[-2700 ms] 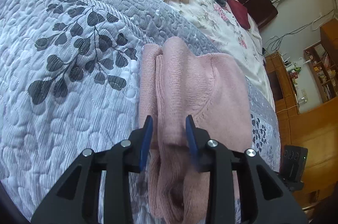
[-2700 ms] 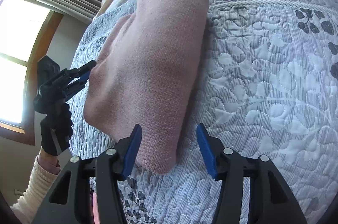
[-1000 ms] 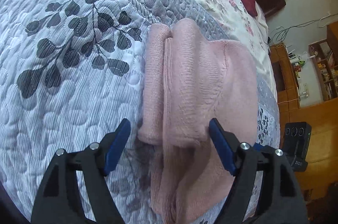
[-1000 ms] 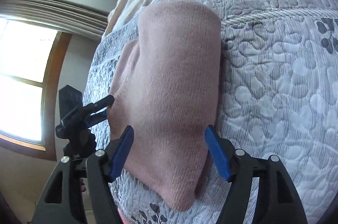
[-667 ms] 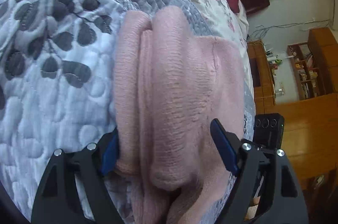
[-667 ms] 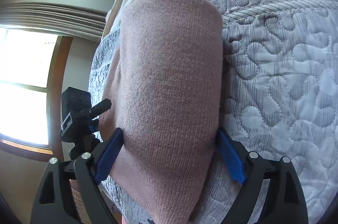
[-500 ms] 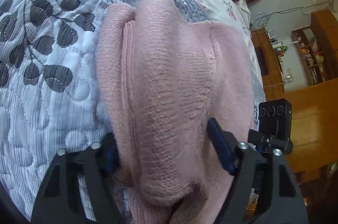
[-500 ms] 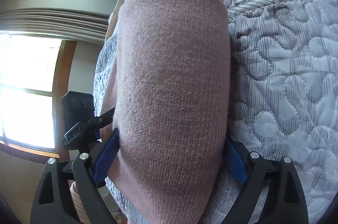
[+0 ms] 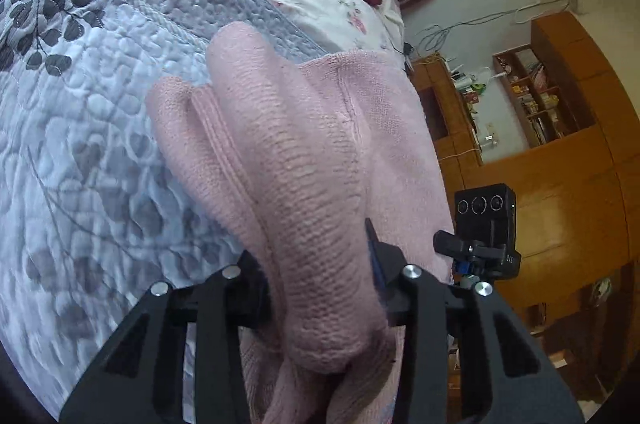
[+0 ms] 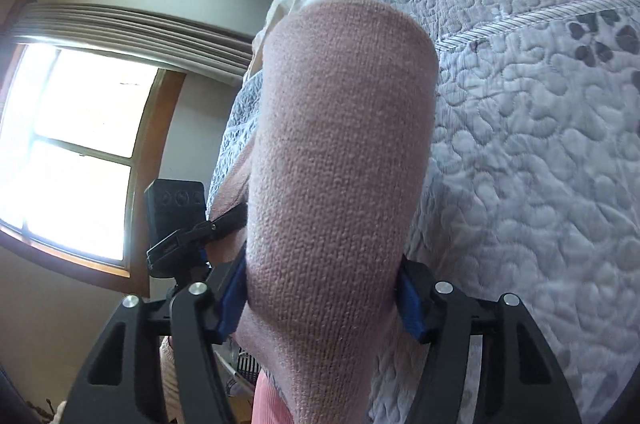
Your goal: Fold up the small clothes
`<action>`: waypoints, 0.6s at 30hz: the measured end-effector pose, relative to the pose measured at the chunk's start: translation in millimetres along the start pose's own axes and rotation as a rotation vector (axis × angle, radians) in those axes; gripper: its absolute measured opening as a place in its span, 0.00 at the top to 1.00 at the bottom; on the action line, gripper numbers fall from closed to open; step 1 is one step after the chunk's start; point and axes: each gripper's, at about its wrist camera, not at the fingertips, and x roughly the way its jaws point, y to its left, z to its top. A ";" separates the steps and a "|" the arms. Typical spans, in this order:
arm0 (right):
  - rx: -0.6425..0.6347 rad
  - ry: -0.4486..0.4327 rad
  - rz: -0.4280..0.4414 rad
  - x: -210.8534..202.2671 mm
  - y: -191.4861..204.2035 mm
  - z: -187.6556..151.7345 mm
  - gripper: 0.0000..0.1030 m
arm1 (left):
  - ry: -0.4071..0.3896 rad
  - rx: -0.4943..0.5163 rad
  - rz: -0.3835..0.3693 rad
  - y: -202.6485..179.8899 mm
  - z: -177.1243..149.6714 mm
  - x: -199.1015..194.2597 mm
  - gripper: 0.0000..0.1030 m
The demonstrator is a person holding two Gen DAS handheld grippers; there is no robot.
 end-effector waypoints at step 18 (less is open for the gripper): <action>0.099 0.005 -0.123 -53.9 -59.9 -132.0 0.36 | 0.111 -0.005 0.051 -17.3 -130.2 55.9 0.63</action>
